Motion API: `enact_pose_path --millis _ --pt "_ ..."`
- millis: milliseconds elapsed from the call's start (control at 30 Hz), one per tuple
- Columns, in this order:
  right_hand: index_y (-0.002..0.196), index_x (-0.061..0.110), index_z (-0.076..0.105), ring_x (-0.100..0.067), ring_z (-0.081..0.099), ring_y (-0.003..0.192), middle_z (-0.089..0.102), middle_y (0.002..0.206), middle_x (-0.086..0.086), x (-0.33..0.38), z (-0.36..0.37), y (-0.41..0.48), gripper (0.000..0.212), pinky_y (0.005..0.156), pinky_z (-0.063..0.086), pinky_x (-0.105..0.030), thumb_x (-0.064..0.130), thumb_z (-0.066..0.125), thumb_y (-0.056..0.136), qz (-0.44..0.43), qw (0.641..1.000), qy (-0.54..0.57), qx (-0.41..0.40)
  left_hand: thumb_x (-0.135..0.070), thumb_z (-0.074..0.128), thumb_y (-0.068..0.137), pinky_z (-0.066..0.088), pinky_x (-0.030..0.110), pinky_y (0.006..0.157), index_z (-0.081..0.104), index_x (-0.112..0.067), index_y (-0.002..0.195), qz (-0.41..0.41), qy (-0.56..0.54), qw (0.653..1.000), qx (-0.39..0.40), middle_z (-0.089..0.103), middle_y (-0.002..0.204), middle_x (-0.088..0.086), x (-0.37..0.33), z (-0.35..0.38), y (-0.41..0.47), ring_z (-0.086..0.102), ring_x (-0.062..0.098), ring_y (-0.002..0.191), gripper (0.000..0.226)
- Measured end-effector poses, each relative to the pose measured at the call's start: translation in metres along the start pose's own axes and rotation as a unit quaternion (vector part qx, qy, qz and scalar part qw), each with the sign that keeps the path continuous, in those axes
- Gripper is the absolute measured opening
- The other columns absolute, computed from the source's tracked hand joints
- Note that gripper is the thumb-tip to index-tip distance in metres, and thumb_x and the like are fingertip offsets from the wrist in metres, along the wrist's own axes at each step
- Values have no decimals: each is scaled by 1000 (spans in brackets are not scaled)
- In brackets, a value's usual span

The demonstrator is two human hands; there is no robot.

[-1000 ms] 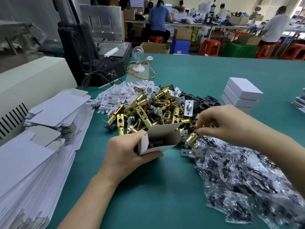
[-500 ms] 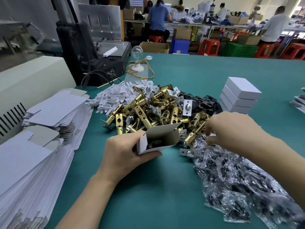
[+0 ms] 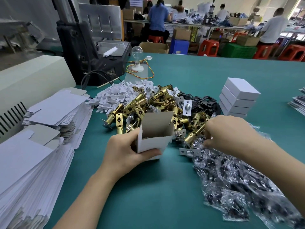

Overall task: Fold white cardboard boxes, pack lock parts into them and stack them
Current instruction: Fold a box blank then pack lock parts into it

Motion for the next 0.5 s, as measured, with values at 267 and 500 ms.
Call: enact_pose_path --millis 267,500 --pt "87 19 74 -16 67 76 72 84 1 -19 -7 2 14 61 55 -29 27 62 89 11 999 46 1 -69 84 64 58 17 74 70 -45 106 -85 -106 990 30 77 99 -26 3 2 2 74 -1 92 50" --pt "82 20 72 -1 51 50 69 68 6 -29 -32 3 17 53 43 -17 20 64 97 -31 842 538 -22 -72 85 64 57 14 73 70 -47 106 -89 -120 988 28 77 100 -26 2 2 3 74 -1 92 52"
Point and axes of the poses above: each hand's wrist, its own y-axis towards the middle knuckle, its own z-axis out of the palm, x = y × z, the point moved 1 cm from there along y, towards the middle knuckle
